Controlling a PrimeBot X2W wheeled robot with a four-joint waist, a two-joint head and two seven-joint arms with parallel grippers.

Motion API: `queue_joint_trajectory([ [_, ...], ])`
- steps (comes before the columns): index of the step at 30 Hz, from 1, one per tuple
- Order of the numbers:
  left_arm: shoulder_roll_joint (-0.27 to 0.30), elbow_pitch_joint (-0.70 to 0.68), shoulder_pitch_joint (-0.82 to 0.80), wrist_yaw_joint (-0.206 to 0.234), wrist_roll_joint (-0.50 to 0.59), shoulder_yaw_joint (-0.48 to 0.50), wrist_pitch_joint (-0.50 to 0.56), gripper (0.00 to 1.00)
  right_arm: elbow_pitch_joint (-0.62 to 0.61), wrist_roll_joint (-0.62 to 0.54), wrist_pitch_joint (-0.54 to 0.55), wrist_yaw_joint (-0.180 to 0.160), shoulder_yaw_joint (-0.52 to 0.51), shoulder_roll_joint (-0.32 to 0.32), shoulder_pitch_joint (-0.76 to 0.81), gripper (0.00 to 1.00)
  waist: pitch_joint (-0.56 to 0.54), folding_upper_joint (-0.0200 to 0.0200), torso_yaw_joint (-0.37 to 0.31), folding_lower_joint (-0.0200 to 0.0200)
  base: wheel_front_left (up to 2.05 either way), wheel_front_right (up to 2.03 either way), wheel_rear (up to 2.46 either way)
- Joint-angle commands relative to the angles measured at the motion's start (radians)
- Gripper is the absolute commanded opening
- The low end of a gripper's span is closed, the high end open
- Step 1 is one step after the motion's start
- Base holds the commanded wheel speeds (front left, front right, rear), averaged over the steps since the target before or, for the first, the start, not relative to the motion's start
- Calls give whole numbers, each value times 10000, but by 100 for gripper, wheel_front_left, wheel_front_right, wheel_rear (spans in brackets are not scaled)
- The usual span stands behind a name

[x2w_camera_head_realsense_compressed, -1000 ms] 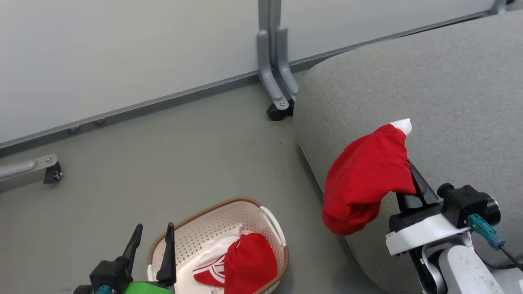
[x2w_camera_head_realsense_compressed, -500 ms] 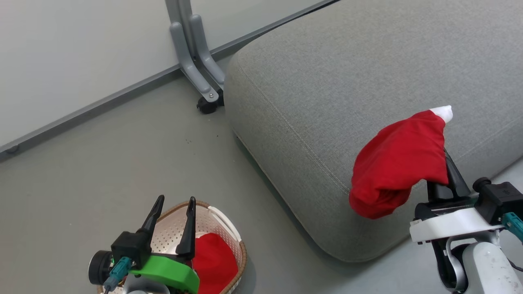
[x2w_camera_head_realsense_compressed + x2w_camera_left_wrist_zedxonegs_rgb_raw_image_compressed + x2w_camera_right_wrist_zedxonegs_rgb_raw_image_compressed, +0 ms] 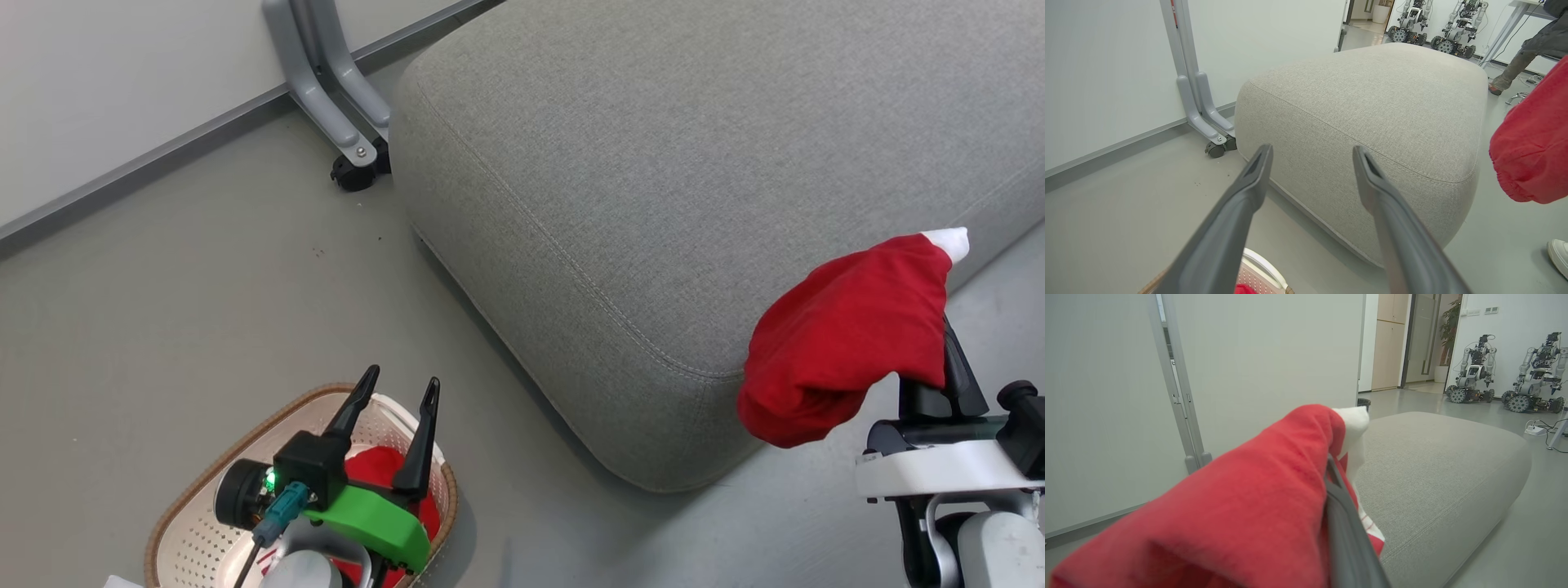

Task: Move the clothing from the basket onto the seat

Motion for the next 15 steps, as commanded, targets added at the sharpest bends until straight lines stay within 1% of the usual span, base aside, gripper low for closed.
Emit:
queue_joint_trajectory([
  [1,99,-34,-177,-26,-13,-39,-4,100,37,-86,-31,1,-4,23,97,0,-7,0,5,0,0,0,0],
  [4,109,-123,-108,-26,3,7,-4,100,162,-152,-31,1,129,-56,-147,0,-23,0,24,0,0,0,0],
  [10,116,-466,353,-25,124,163,-4,100,668,-94,-31,1,481,-616,-1041,0,40,0,-9,0,0,0,0],
  [13,197,-806,460,-25,295,256,-4,100,987,68,-31,1,655,-962,-1914,0,380,0,-29,0,0,0,0],
  [15,300,-1132,485,-23,374,254,-4,100,1204,320,-31,1,630,-1073,-2618,0,706,0,-41,0,0,0,0],
])
